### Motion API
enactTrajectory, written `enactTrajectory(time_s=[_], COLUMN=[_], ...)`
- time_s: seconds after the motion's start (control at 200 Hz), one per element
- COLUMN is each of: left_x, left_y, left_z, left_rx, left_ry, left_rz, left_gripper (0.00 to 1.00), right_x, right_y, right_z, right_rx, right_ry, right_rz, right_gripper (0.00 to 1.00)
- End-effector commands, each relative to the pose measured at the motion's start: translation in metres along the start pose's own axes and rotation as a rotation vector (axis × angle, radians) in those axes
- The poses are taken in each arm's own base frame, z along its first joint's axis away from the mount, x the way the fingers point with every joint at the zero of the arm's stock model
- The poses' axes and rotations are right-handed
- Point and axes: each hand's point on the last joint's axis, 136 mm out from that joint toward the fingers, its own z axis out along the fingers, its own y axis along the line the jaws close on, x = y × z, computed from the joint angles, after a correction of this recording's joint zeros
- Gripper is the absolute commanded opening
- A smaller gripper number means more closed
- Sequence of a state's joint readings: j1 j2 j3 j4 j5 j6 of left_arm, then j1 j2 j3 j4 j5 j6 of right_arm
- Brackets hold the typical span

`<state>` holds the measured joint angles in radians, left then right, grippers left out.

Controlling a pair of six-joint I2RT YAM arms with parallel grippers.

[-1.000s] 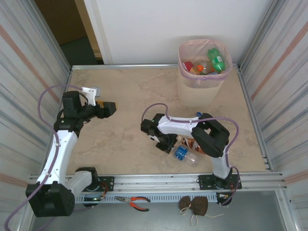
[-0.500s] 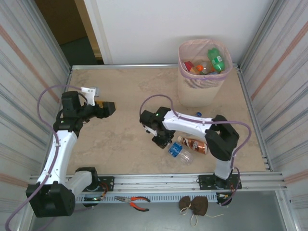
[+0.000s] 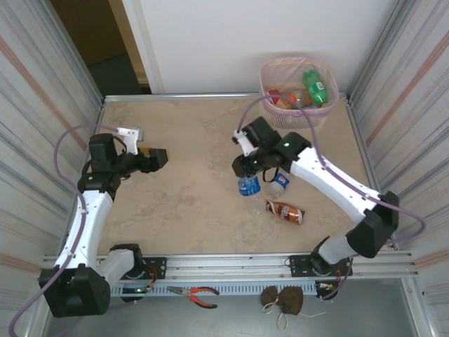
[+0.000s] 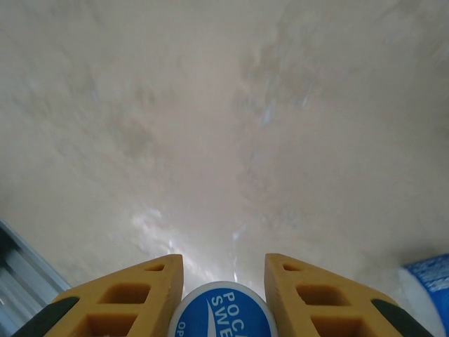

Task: Put the plastic bottles in the bin

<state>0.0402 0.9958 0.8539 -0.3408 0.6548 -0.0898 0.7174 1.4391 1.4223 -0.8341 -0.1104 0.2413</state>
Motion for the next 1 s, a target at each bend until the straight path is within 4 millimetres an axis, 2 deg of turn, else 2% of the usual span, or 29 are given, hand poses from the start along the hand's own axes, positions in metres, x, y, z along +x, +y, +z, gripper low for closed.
enactTrajectory(time_s=[0.0, 0.19, 0.436, 0.616, 0.777, 0.907, 0.997], left_x=[-0.004, -0.004, -0.004, -0.004, -0.004, -0.003, -0.002], left_y=[-0.004, -0.005, -0.005, -0.005, -0.004, -0.003, -0.002], left_z=[-0.004, -0.004, -0.003, -0.003, -0.003, -0.002, -0.001], left_rx=[0.021, 0.024, 0.027, 0.027, 0.024, 0.024, 0.021], left_ry=[-0.027, -0.033, -0.034, -0.036, -0.039, -0.037, -0.034], left_rz=[0.031, 0.036, 0.037, 0.044, 0.051, 0.053, 0.053], left_gripper=[0.81, 0.81, 0.81, 0.81, 0.81, 0.81, 0.81], right_x=[-0.045, -0.101, -0.159, -0.193, -0.215, -0.228, -0.238], right_y=[-0.006, -0.036, -0.082, -0.13, -0.187, -0.234, -0.262], right_z=[-0.036, -0.103, -0.187, -0.235, -0.256, -0.254, -0.245], right_rx=[-0.064, -0.077, -0.011, 0.037, 0.064, 0.095, 0.094], right_ry=[-0.224, -0.528, -0.852, -1.039, -1.181, -1.26, -1.289], right_rz=[0.118, 0.22, 0.277, 0.35, 0.465, 0.543, 0.589], right_gripper=[0.22, 0.23, 0.22, 0.22, 0.22, 0.22, 0.21])
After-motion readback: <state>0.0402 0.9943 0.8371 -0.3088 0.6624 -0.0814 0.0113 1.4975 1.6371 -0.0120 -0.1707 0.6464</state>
